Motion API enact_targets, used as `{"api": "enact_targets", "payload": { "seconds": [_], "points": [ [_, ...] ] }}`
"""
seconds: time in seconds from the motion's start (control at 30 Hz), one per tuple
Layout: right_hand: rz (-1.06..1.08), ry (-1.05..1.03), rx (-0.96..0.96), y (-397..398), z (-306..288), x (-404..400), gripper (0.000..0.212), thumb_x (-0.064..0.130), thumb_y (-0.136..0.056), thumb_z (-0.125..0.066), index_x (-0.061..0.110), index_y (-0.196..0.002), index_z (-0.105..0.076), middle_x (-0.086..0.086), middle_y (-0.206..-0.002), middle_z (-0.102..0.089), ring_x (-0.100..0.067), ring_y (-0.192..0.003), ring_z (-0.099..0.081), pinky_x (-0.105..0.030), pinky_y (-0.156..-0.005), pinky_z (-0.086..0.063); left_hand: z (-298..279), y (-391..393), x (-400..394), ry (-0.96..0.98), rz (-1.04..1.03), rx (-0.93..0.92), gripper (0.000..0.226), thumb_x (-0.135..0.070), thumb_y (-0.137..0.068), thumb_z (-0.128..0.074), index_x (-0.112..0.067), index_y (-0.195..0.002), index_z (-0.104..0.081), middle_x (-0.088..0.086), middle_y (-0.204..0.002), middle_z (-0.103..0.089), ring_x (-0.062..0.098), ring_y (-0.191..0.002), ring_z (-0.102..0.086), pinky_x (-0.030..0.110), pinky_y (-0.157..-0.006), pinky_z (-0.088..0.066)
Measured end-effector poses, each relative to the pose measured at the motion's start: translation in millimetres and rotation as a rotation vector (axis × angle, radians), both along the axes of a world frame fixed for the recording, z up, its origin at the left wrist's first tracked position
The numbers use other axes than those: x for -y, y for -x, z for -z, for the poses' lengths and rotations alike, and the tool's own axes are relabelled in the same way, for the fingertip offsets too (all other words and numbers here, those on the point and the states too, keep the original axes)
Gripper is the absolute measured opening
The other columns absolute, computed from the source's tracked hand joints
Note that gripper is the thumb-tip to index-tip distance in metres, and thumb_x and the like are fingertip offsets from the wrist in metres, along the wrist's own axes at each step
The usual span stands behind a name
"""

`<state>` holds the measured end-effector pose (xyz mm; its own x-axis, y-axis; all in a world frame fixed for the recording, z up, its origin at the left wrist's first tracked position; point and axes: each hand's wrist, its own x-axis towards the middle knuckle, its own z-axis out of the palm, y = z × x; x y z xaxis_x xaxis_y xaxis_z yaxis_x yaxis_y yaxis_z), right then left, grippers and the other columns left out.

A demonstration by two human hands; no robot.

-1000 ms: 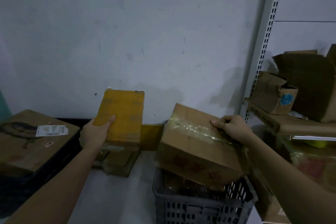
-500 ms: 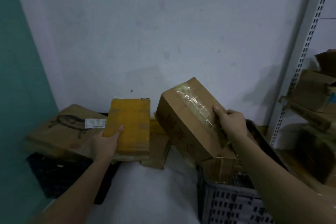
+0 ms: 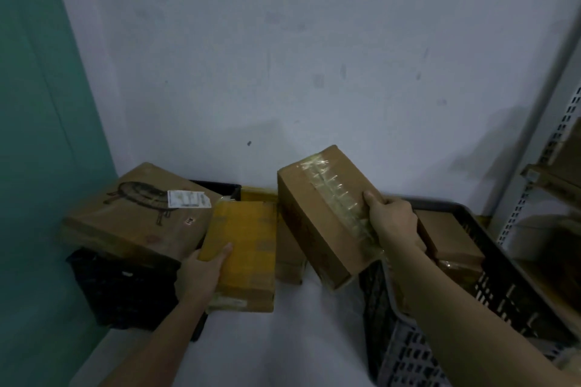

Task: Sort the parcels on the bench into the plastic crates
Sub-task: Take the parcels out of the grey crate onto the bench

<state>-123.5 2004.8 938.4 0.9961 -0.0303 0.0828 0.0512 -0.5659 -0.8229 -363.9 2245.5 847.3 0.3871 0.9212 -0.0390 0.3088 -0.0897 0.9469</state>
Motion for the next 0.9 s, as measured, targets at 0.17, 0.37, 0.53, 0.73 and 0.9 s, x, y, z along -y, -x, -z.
{"api": "enact_targets", "payload": {
  "seconds": [0.17, 0.37, 0.53, 0.73, 0.9],
  "points": [
    [-0.028, 0.207, 0.129, -9, -1, -41, 0.072, 0.083, -0.07, -0.043, 0.02, -0.088, -0.073, -0.006, -0.088, -0.07, -0.03, -0.088, -0.066, -0.049, -0.082, -0.055, 21, -20, -7, 0.07, -0.034, -0.063, 0.057, -0.06, -0.08, -0.07, -0.01, -0.106, -0.065, 0.011, -0.099, -0.065, 0.024, -0.077, -0.054, 0.035, -0.069, -0.045],
    [-0.127, 0.372, 0.176, -8, 42, -66, 0.057, 0.062, -0.094, -0.046, 0.012, -0.076, -0.066, -0.002, -0.071, -0.065, -0.02, -0.063, -0.062, -0.031, -0.058, -0.052, 67, -39, -13, 0.167, -0.076, -0.052, 0.051, -0.061, -0.079, -0.071, -0.014, -0.098, -0.065, 0.005, -0.089, -0.065, 0.023, -0.076, -0.061, 0.035, -0.069, -0.05],
    [-0.209, 0.467, 0.073, -10, 100, -56, 0.05, 0.055, -0.097, -0.049, 0.015, -0.067, -0.057, 0.001, -0.063, -0.058, -0.017, -0.054, -0.055, -0.027, -0.048, -0.04, 95, -55, -4, 0.167, -0.027, -0.096, 0.045, -0.059, -0.079, -0.072, -0.018, -0.096, -0.062, -0.002, -0.083, -0.062, 0.017, -0.073, -0.06, 0.027, -0.059, -0.045],
    [-0.085, 0.51, 0.012, -25, 111, -29, 0.052, 0.057, -0.096, -0.05, 0.008, -0.085, -0.067, -0.005, -0.073, -0.062, -0.028, -0.073, -0.065, -0.032, -0.061, -0.047, 117, -56, -26, 0.031, 0.093, -0.26, 0.052, -0.064, -0.079, -0.069, -0.018, -0.103, -0.064, 0.0, -0.089, -0.064, 0.02, -0.074, -0.061, 0.028, -0.059, -0.046],
    [0.026, 0.56, 0.01, -28, 99, -15, 0.05, 0.056, -0.097, -0.049, 0.008, -0.089, -0.061, -0.011, -0.087, -0.067, -0.033, -0.083, -0.067, -0.036, -0.069, -0.051, 138, -54, -54, 0.077, 0.144, -0.377, 0.066, -0.067, -0.082, -0.064, -0.013, -0.12, -0.062, 0.01, -0.108, -0.067, 0.028, -0.088, -0.064, 0.037, -0.074, -0.053]
  ]
}}
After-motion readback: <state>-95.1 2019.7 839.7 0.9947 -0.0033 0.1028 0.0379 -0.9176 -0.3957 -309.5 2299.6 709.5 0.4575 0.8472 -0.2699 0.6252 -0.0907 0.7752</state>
